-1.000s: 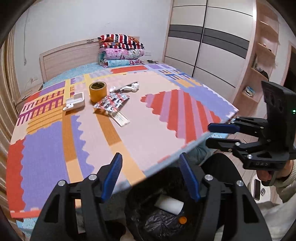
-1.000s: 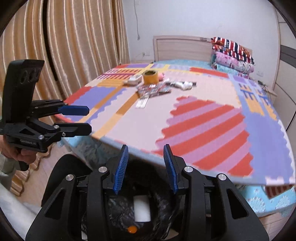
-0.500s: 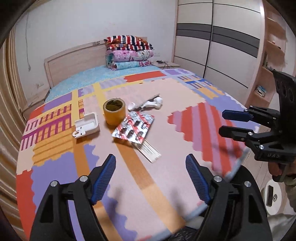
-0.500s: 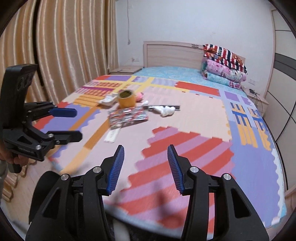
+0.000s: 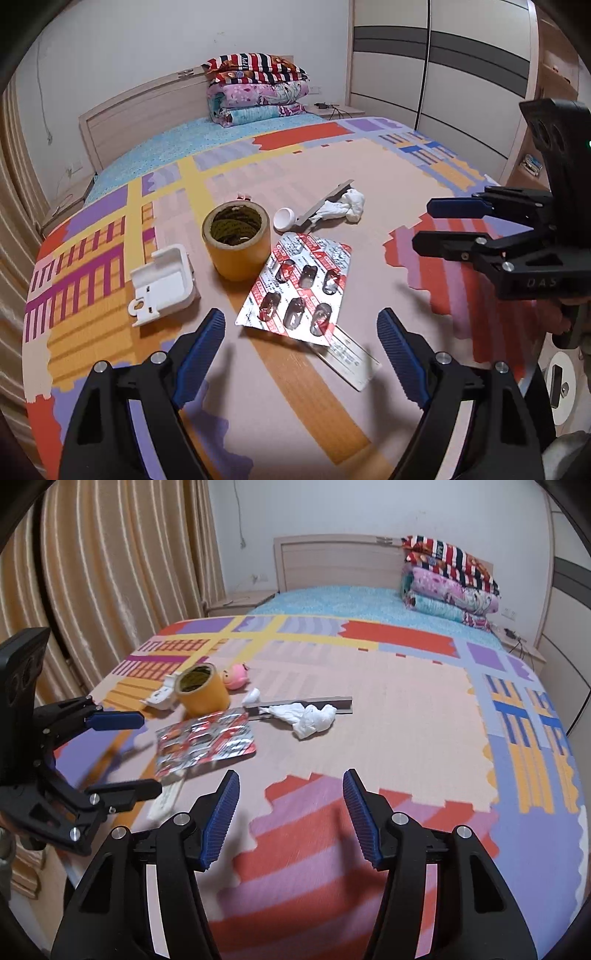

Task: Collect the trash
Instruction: 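Grasp the pill blister pack with the left tool while the right tool grasps the white tissue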

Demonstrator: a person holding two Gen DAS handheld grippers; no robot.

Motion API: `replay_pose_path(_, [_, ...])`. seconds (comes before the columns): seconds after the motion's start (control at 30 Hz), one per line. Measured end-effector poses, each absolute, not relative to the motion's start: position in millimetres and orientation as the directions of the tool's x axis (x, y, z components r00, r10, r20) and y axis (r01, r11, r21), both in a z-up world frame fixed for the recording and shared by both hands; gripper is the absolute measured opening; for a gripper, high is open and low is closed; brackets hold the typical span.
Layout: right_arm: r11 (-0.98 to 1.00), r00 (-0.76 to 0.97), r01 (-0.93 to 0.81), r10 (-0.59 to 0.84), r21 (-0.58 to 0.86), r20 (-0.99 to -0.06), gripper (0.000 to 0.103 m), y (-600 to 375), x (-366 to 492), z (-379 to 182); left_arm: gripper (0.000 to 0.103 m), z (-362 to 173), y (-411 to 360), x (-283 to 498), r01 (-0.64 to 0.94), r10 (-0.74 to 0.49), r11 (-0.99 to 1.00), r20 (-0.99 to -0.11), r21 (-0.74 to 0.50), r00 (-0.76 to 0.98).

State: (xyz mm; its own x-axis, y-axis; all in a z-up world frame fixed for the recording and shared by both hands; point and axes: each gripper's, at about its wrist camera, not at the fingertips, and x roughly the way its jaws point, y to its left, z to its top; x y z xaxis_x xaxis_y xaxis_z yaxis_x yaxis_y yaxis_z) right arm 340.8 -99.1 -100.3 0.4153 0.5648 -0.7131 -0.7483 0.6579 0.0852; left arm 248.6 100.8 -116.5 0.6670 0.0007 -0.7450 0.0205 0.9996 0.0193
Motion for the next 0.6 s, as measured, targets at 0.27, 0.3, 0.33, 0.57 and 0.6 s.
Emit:
replay_pose_path(0.27, [0.666,0.402,-0.741,0.545,0.088,-0.736,0.058,-78.6,366.5,-108.1,0.081,-123.7,102.5,263.9,0.047,0.008,0.997,-0.750,0.053,0.661])
replay_pose_path(0.3, [0.667,0.398,-0.740,0.545,0.093,-0.738,0.058,-76.6,368.5,-109.0,0.081,-124.7,102.7,265.4,0.052,0.003,0.997,-0.752,0.049,0.659])
replay_pose_path(0.33, [0.666,0.393,-0.740,0.546,0.098,-0.740,0.058,-74.3,370.7,-109.9,0.081,-125.9,102.8,267.2,0.057,-0.004,0.997,-0.755,0.044,0.655])
replay_pose_path(0.57, [0.676,0.391,-0.730,0.534,0.101,-0.750,0.058,-61.7,381.4,-117.7,0.081,-128.7,100.8,273.9,0.059,0.014,0.996,-0.749,0.070,0.663])
replay_pose_path(0.6, [0.677,0.387,-0.729,0.531,0.103,-0.754,0.058,-60.6,382.7,-118.4,0.081,-129.6,100.9,274.9,0.056,0.016,0.996,-0.750,0.070,0.661])
